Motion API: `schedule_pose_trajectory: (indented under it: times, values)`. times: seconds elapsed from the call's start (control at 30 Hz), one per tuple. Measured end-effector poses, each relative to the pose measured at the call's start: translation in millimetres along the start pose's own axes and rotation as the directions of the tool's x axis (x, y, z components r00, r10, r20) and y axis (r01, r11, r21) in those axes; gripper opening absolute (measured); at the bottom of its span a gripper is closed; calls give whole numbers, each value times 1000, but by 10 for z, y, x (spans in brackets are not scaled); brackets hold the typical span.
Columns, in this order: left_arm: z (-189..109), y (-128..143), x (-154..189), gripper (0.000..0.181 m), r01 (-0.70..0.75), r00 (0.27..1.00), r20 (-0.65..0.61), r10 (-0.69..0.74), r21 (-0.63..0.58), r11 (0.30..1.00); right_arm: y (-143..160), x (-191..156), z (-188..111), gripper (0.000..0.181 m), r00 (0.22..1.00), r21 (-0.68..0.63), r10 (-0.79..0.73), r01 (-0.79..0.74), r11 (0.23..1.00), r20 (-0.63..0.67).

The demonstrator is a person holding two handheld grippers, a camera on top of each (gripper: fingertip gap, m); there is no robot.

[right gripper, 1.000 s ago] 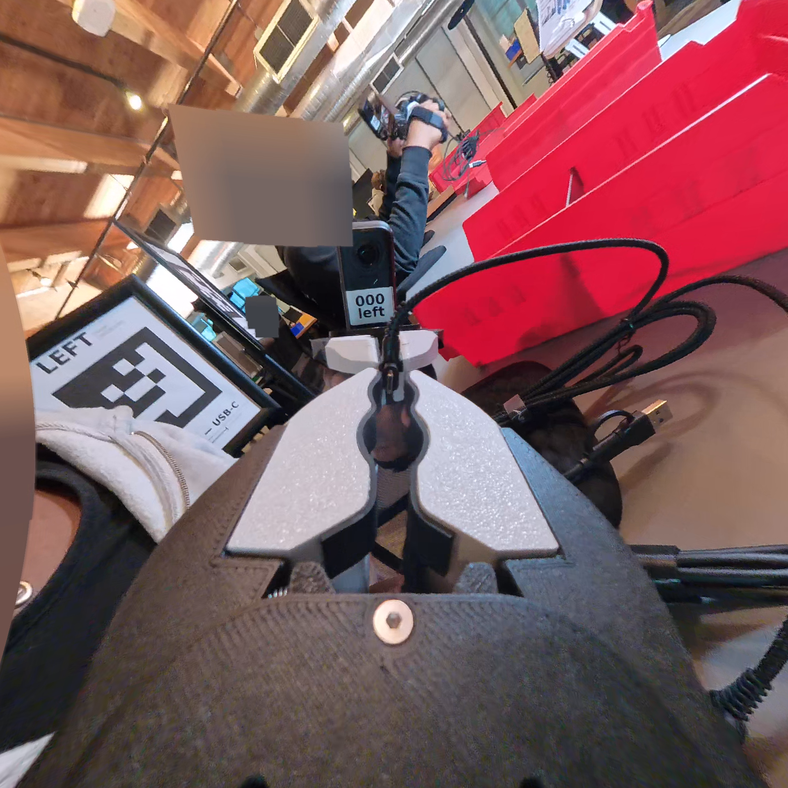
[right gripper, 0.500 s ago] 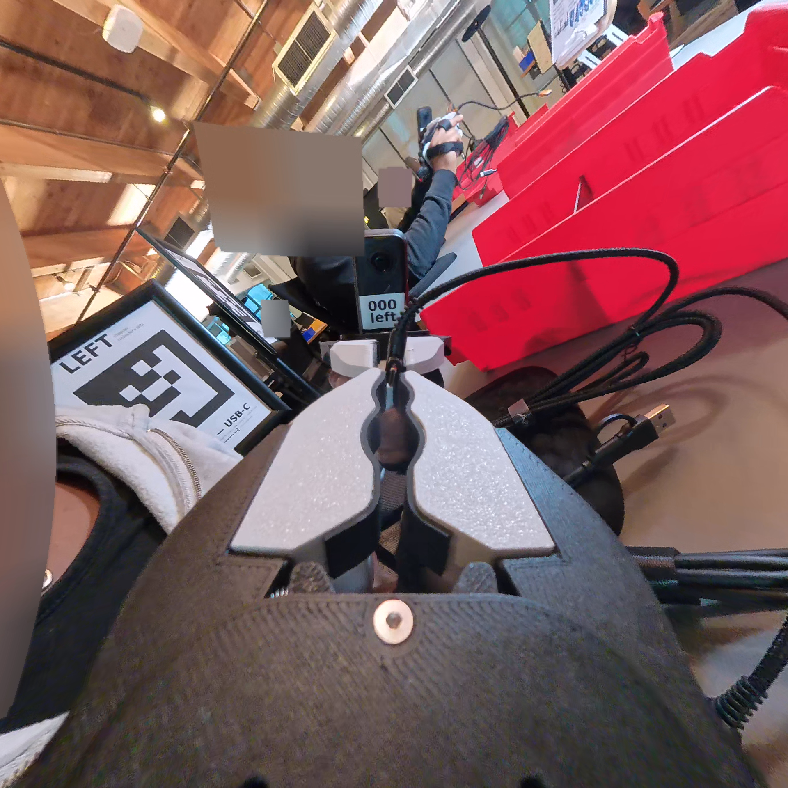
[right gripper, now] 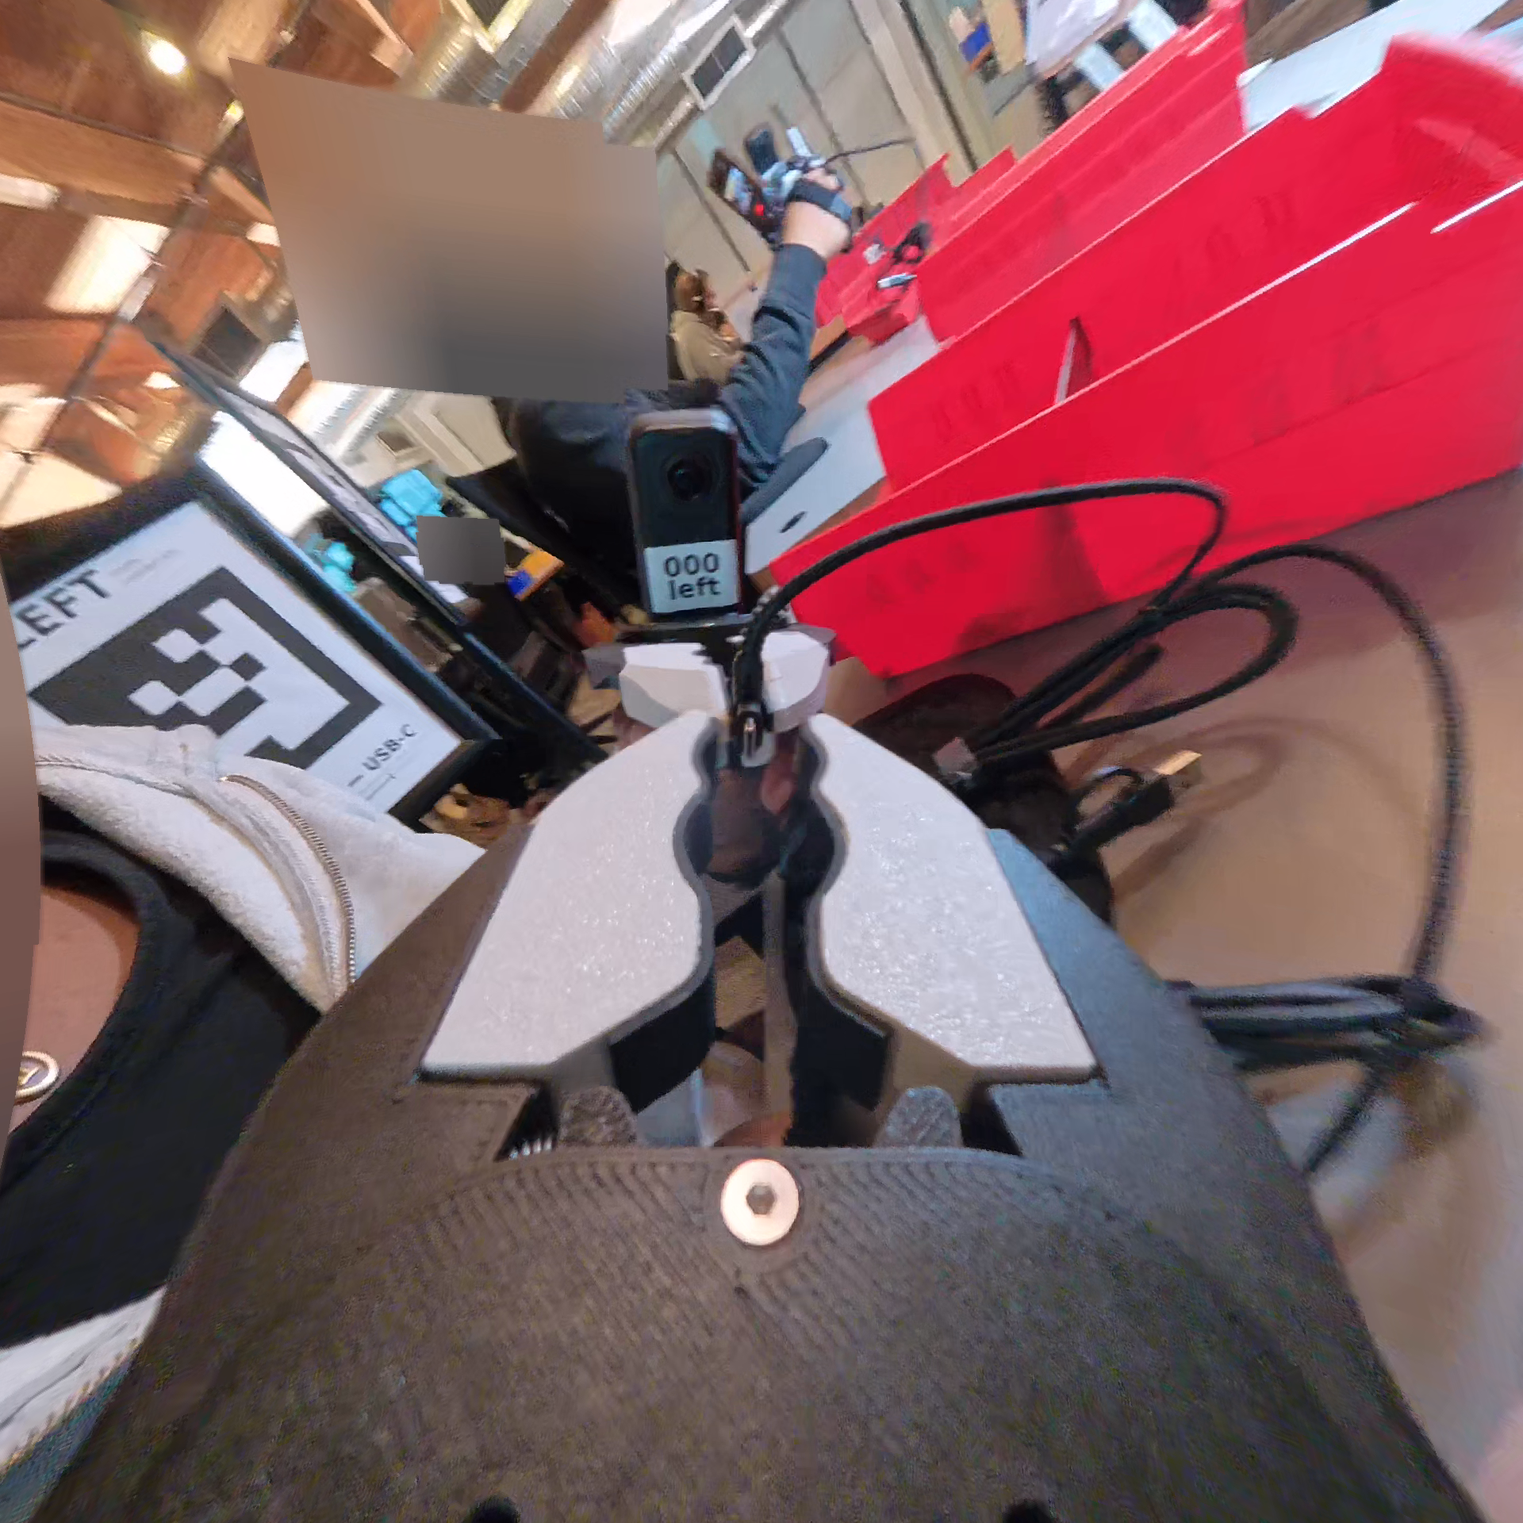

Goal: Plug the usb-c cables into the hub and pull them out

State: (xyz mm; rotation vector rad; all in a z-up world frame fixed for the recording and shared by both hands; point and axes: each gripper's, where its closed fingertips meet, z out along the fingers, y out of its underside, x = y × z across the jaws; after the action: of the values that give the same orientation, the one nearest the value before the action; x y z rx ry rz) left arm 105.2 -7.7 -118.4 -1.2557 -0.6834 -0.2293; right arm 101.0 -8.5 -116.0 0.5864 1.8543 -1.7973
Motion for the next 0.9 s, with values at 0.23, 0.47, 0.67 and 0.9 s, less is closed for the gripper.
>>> schedule_pose_trajectory:
  times: [0.23, 0.47, 0.67, 0.9]
  values:
    - [-24, 57, -53, 8, -7, 1000, -4, 7, 16, 1000, 23, 451, -1008, 47, 914, -172, -9, -67, 983, -406]
    - [-12, 103, -20, 8, -38, 999, -18, 38, -6, 999, 513, 836, -1337, 44, 846, -285, 106, -291, 913, -523]
    - [-22, 97, -28, 8, -23, 999, -24, 23, -1, 1000, 661, 1032, -1168, 40, 870, -376, 169, -366, 851, -463]
    - [-38, 78, -35, 8, 0, 999, -38, 1, 11, 1000, 702, 841, -1111, 37, 911, -489, 316, -410, 770, -266]
